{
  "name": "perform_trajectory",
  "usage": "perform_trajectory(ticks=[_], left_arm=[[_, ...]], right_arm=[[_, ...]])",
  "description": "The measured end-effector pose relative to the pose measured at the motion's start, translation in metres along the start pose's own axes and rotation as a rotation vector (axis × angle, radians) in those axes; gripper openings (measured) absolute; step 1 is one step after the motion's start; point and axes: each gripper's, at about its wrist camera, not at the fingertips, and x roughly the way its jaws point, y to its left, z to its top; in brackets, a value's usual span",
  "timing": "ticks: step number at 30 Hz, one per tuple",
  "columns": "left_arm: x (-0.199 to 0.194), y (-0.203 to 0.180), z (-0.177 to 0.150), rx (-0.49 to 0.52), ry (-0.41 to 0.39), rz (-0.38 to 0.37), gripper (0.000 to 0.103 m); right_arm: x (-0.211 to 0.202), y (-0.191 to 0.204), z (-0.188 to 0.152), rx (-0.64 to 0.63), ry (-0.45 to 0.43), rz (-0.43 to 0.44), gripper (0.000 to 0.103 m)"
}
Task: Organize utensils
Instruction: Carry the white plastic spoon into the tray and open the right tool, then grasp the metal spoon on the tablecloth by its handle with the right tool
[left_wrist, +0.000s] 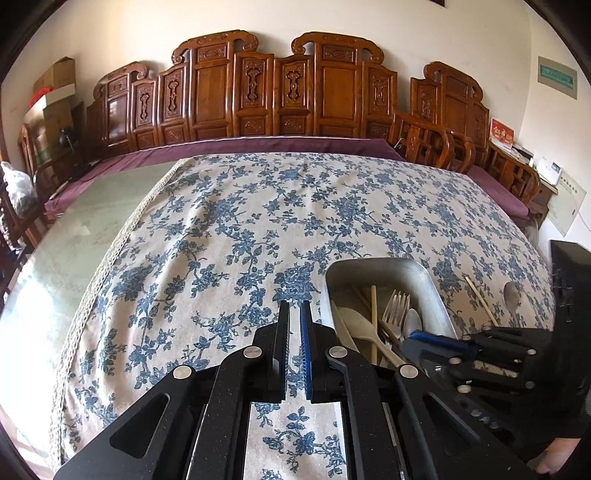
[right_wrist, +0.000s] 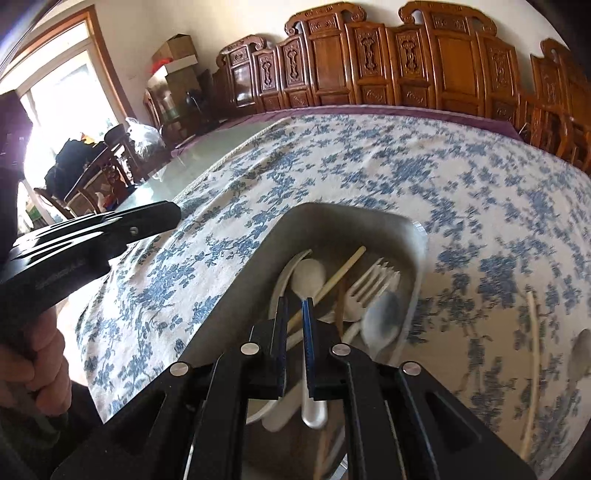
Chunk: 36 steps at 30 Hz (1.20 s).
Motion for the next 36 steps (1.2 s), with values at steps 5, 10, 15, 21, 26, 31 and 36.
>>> perform_trajectory(ticks=[5,10,15,21,26,31,36], left_arm=[[-0.002,-0.012,0.001,0.016,-0.007,-0.019,0.005],[-0.003,-0.024,0.002,0.022,-0.009,-0.046,0.005],[-0.005,-0.043,0.0,0.045,-0.012,-0.08,0.005],[-0.005,-0.065,-0.004,0.066,-0.006,-0.12,0.005],[-0.006,-0.085,-0.01,0.092,0.002,-0.142,0.005],[-0.006,-0.105,-0.017,0.123,0.01,-0.157,0.005],[-0.005,-0.122,-0.023,0.138,0.016,-0.168,0.015]], right_arm=[[-0.038,-0.021,-0.002,-0.01,-0.04,-0.04,0.01],[-0.079,-0.052,-0.008,-0.014,-0.073,-0.13,0.01],[-0.11,-0.089,-0.025,-0.006,-0.076,-0.25,0.01],[-0.125,-0.145,-0.048,0.096,-0.063,-0.36,0.01],[-0.119,-0.18,-0.07,0.192,-0.035,-0.389,0.01],[-0.104,-0.19,-0.082,0.225,0.005,-0.399,0.023],[-0.095,-0.187,-0.083,0.217,0.004,-0.381,0.031]])
